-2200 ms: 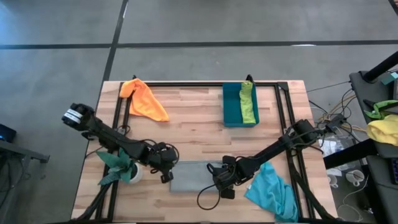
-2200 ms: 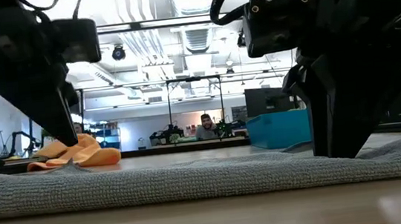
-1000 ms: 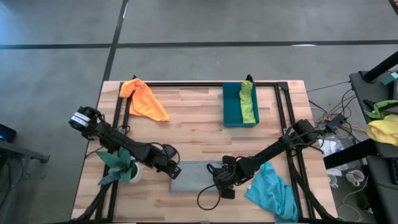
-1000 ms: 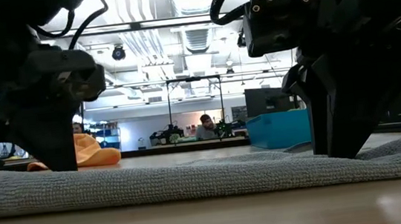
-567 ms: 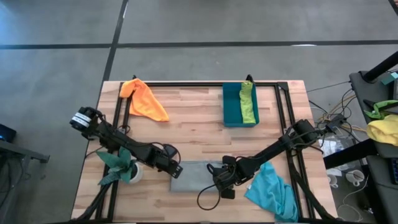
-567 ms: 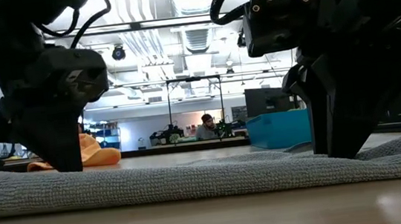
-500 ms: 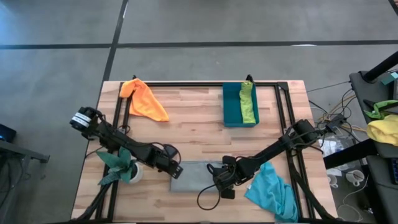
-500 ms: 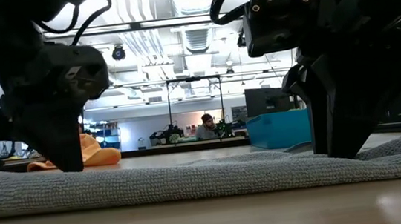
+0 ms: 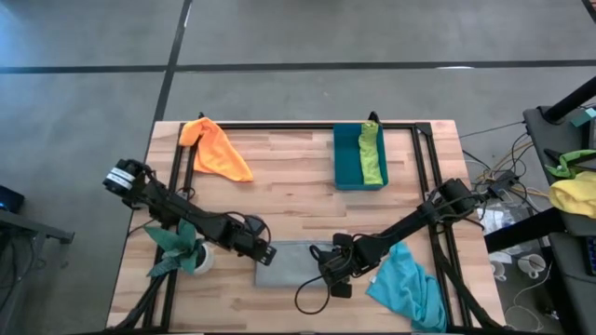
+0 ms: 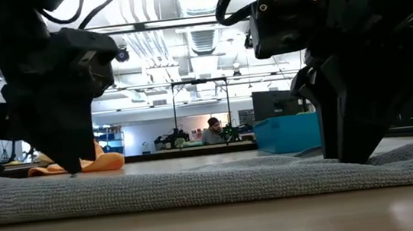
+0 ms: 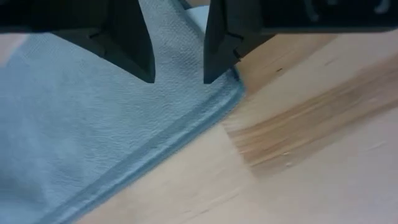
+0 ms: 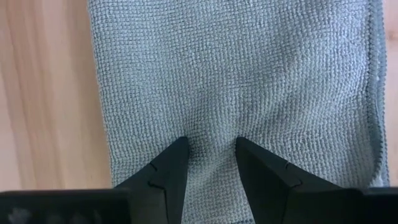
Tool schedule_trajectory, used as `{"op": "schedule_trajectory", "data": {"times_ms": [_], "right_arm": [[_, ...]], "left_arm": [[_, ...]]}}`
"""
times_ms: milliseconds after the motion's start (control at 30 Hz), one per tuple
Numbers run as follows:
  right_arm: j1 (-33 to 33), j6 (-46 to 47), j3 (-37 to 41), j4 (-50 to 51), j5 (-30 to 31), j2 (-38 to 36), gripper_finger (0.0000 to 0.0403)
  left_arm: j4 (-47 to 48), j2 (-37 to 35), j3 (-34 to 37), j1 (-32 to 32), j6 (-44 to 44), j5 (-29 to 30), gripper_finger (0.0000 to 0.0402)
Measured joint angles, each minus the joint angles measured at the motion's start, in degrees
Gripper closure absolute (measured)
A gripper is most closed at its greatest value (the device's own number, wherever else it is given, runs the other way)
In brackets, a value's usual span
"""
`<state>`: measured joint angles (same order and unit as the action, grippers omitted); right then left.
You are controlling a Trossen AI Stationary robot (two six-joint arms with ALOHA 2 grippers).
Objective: Roll microfiber towels into tight, uniform cylinder then place into a basket
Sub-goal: Roll the gray towel
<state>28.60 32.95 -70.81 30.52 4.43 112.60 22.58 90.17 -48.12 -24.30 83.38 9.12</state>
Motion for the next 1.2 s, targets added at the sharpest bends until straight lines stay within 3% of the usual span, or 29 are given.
{"op": "schedule_trajectory", "data": {"times_ms": [200,467,633,867,1000,1200], "right_arm": [[0.00,-0.63,-0.04,0.00,-1.75,0.00,0.0271],[0.00,-2.90,-0.07,0.10,-2.03,0.01,0.0271],[0.00,-3.50,-0.02,0.96,-2.27,-0.47,0.0271],[0.00,-3.61,0.04,1.59,-1.83,-2.81,0.0271],[-0.11,-4.35,-0.05,2.16,-1.62,-3.37,0.0271],[-0.05,-4.81,-2.26,1.85,-1.55,-3.98,0.0271]], "left_arm": [[0.28,1.34,0.40,0.01,3.28,0.63,0.0279],[0.41,1.36,0.78,1.42,0.45,7.89,0.0279],[0.84,-0.19,0.26,1.59,-2.69,6.43,0.0279],[-0.76,-2.79,-3.85,-4.33,-1.38,5.74,0.0279],[-2.75,-0.54,-3.67,-4.76,-1.21,3.61,0.0279],[-2.51,3.74,-0.92,-1.28,-4.05,5.32,0.0279]]}}
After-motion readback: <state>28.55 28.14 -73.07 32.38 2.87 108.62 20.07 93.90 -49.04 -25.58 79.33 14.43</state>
